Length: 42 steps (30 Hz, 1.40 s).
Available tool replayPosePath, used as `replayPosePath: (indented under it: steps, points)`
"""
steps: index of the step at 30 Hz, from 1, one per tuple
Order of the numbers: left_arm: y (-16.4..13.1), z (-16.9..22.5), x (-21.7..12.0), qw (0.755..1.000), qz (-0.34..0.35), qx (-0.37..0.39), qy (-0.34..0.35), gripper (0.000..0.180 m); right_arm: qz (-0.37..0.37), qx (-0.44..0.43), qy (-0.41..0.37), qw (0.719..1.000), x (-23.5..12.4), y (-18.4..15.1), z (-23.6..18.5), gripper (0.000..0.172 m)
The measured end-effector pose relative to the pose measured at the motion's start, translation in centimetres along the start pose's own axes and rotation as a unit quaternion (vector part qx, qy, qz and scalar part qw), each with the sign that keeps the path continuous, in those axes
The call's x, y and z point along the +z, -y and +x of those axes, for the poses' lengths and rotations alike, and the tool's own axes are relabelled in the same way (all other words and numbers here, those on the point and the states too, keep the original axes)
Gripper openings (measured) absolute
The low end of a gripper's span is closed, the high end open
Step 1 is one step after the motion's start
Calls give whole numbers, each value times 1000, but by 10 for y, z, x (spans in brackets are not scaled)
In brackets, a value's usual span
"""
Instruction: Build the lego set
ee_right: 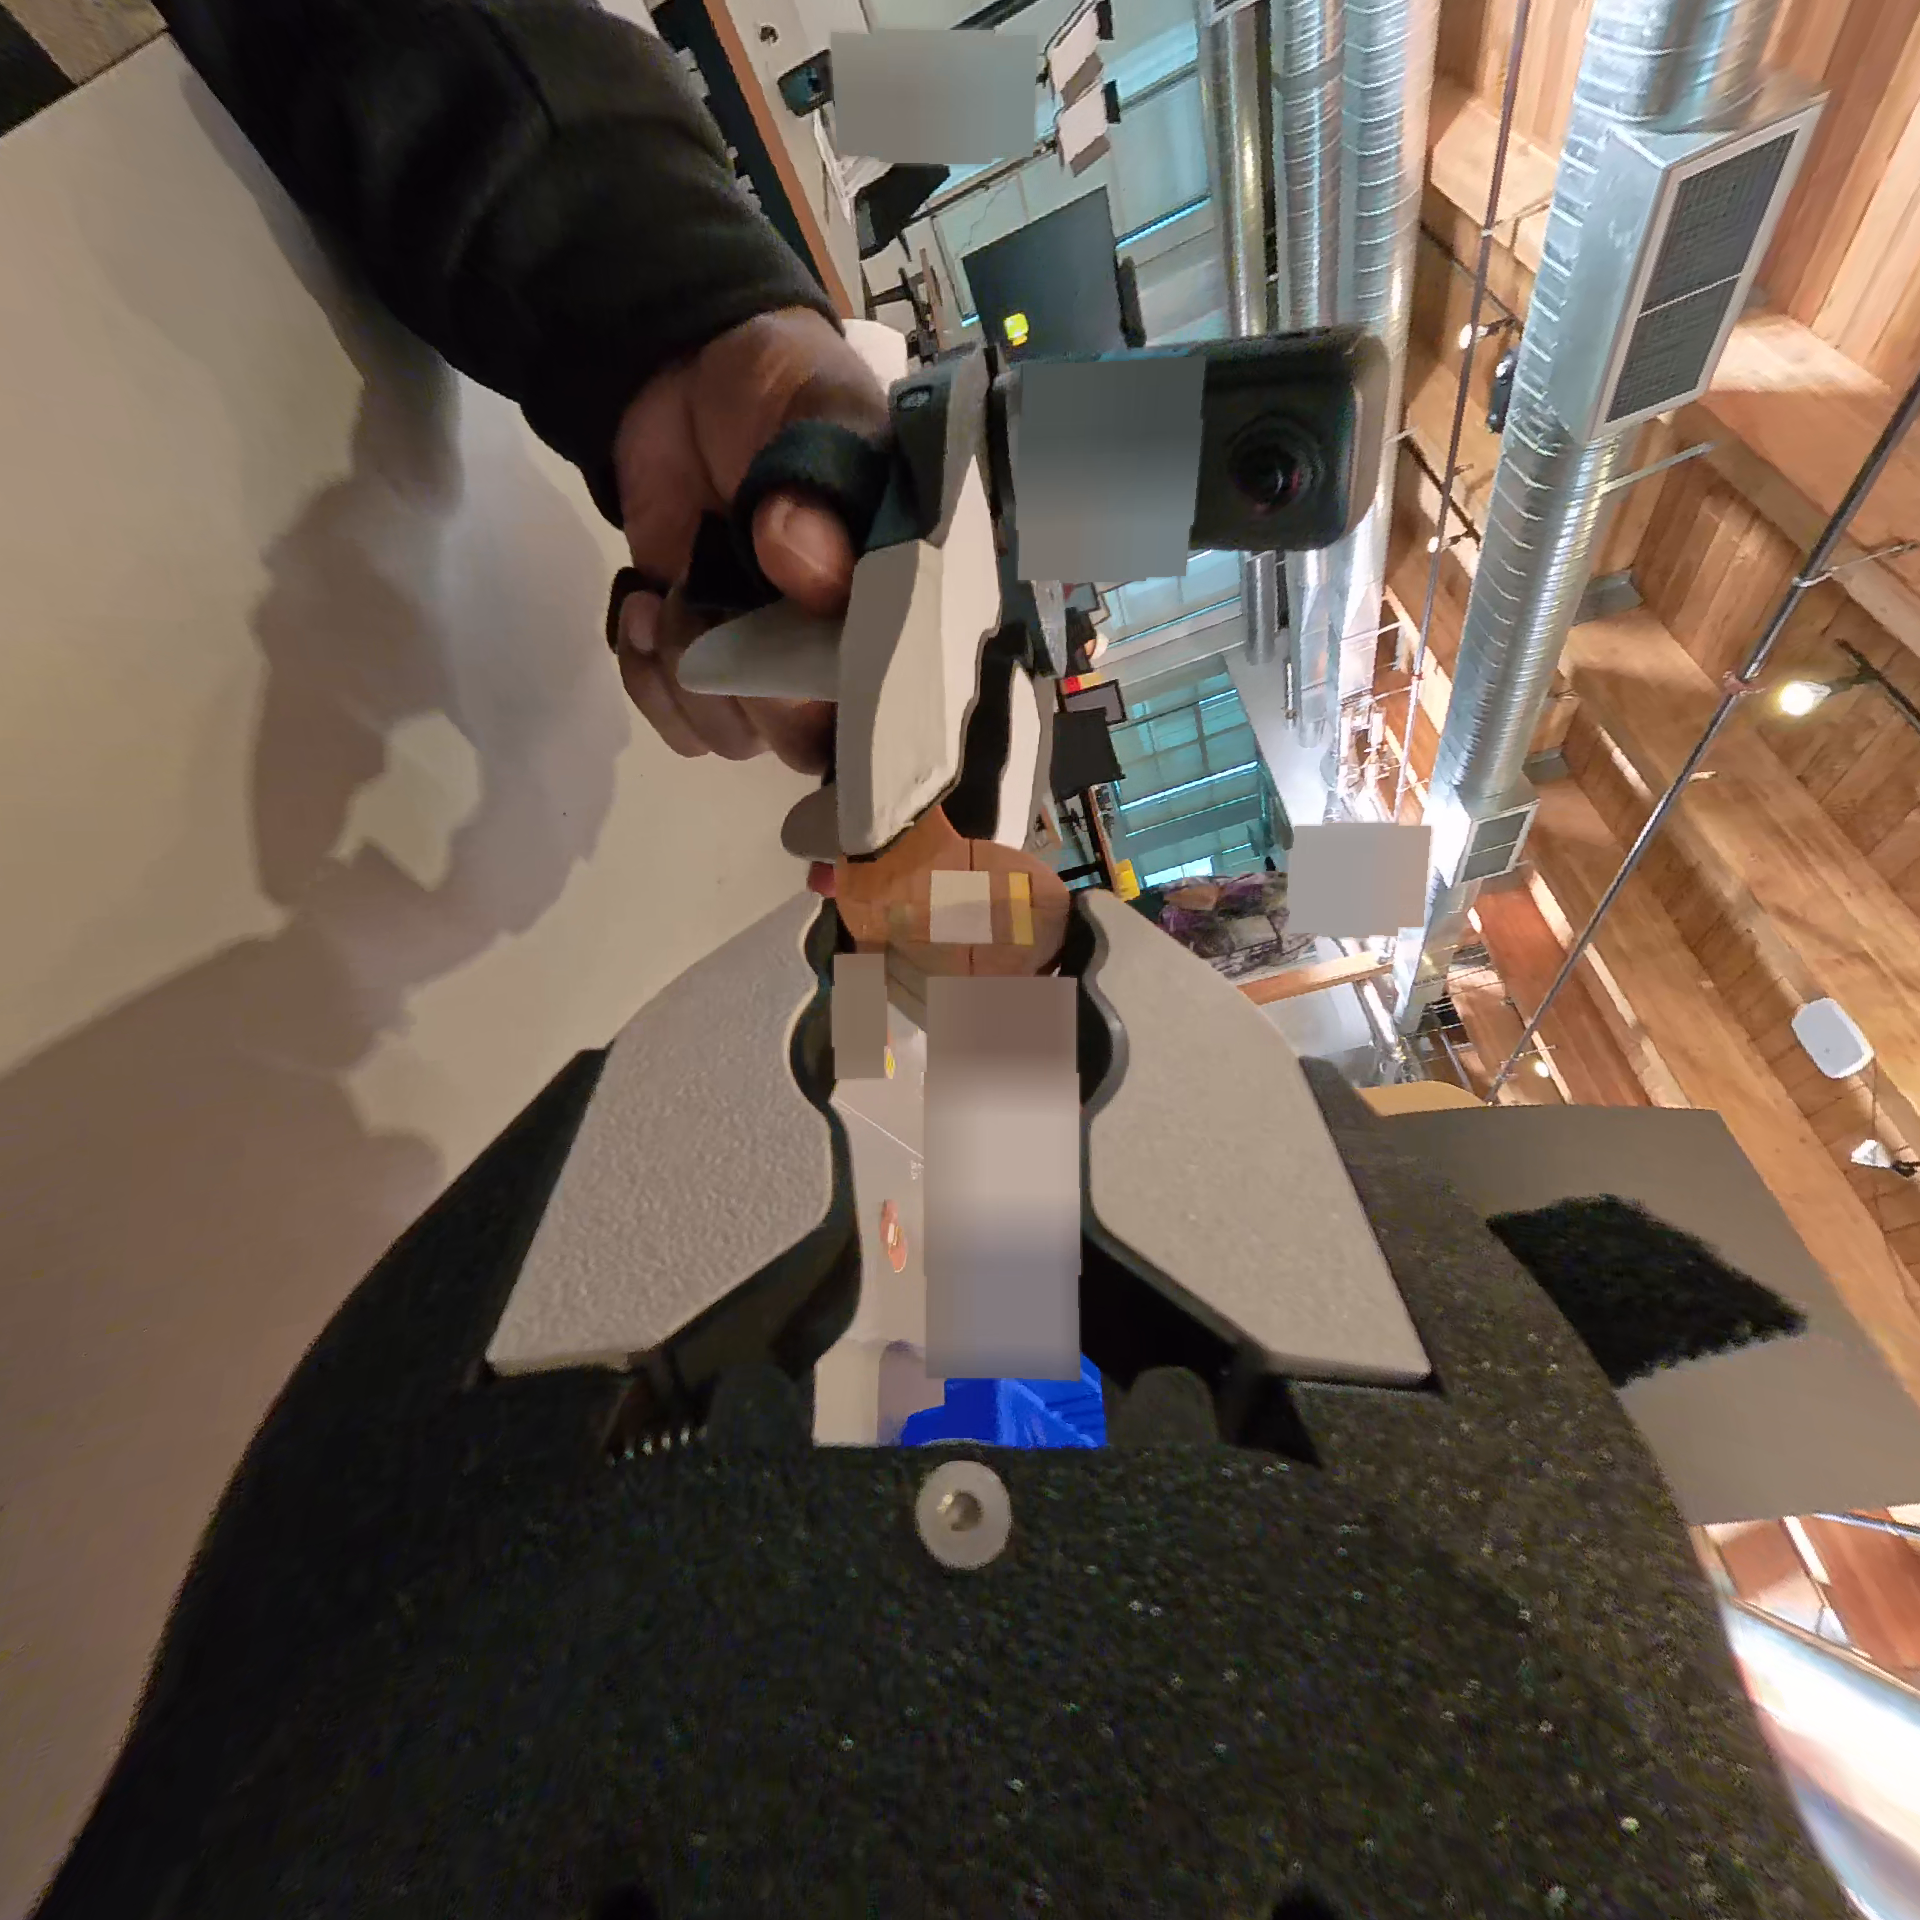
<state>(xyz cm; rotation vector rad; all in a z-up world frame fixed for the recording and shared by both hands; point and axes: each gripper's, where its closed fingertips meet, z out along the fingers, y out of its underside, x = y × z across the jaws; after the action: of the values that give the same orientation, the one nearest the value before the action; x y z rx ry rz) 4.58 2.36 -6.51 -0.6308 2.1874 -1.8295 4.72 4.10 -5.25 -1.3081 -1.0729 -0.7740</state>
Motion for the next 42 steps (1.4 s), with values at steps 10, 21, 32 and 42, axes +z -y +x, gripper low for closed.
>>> replayPosePath:
  steps: [10,21,32,42]
  points:
    - [2,-13,-3,999,4,17,43,22,-3,93,3,996,6,-12,4,42]
    - [-5,-43,-13,976,-21,154,149,17,29,533,87,841,10,-37,19,51]
    - [-21,-88,-19,933,-31,311,180,17,25,784,195,589,26,-71,-2,50]
    - [-20,-99,-10,882,7,450,136,17,34,814,217,538,40,-79,-9,52]
